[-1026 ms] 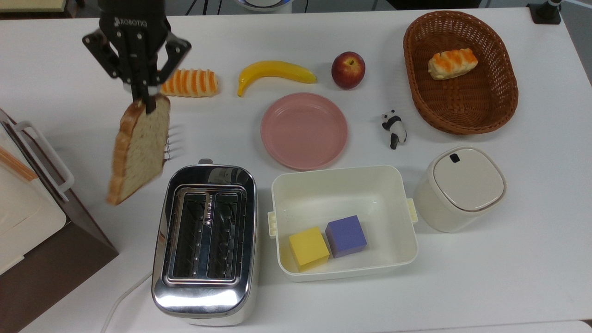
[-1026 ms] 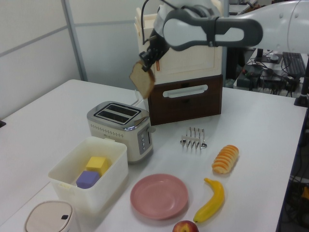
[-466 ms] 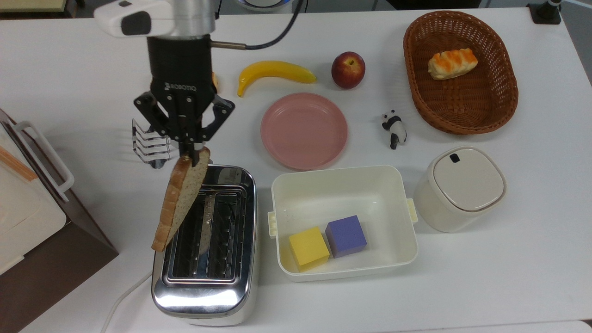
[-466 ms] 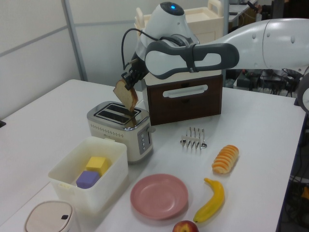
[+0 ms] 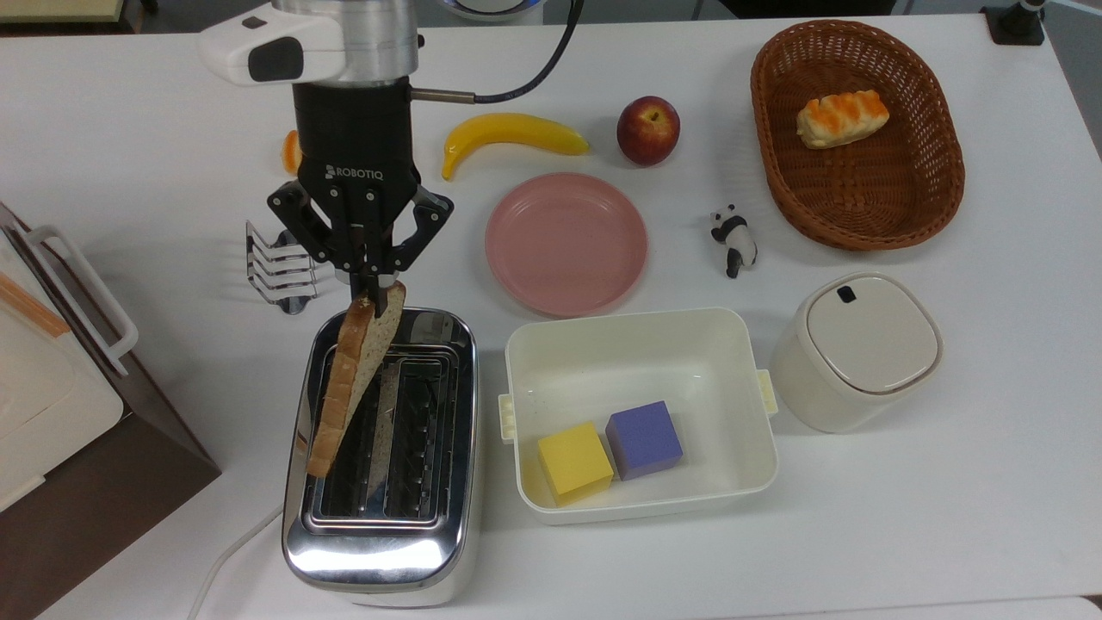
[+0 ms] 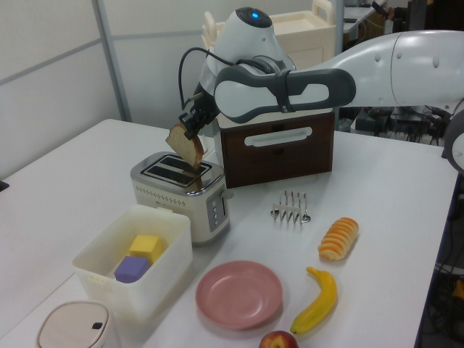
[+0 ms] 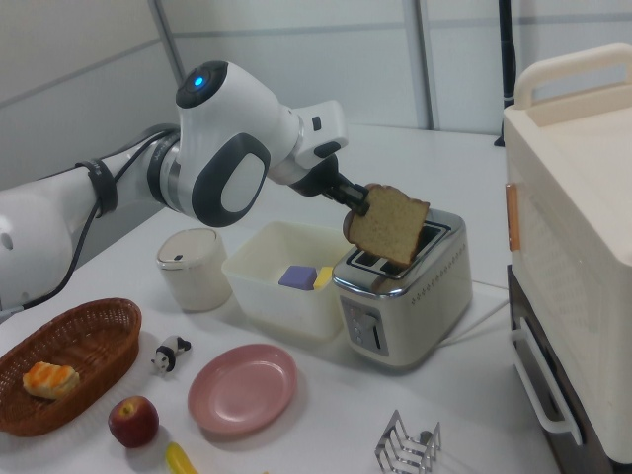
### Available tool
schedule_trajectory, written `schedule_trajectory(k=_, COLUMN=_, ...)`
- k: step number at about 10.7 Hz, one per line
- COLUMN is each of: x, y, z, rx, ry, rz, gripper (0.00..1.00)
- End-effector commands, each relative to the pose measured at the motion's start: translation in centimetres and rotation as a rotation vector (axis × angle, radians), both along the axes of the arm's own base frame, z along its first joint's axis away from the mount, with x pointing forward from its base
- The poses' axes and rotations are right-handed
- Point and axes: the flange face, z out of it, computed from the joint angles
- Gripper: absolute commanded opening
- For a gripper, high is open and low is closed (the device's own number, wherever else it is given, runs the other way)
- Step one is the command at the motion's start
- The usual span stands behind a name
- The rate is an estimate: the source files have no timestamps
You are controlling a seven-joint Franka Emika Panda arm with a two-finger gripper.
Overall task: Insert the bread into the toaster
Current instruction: 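Lower the bread slice edge-first into the toaster slot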
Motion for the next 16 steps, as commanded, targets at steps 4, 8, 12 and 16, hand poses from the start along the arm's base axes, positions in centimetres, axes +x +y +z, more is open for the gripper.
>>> schedule_trajectory(k=4, x=0.4, y=1.3, z=-0.8, rx=0.052, ry=0.010, rz=-0.052, gripper=0.00)
schedule_trajectory(k=8, x=0.1, y=1.8, z=-0.5, rx=0.069, ry=0.041, rz=-0.061, gripper=0.00)
schedule_trajectory(k=12, x=0.0, y=2.5, z=-0.6, rx=0.074, ry=0.051, rz=-0.052, gripper=0.00)
schedule_trajectory(k=16, x=-0.3, y=2.9, z=-0.2, rx=0.090, ry=0.062, rz=-0.063, gripper=0.00)
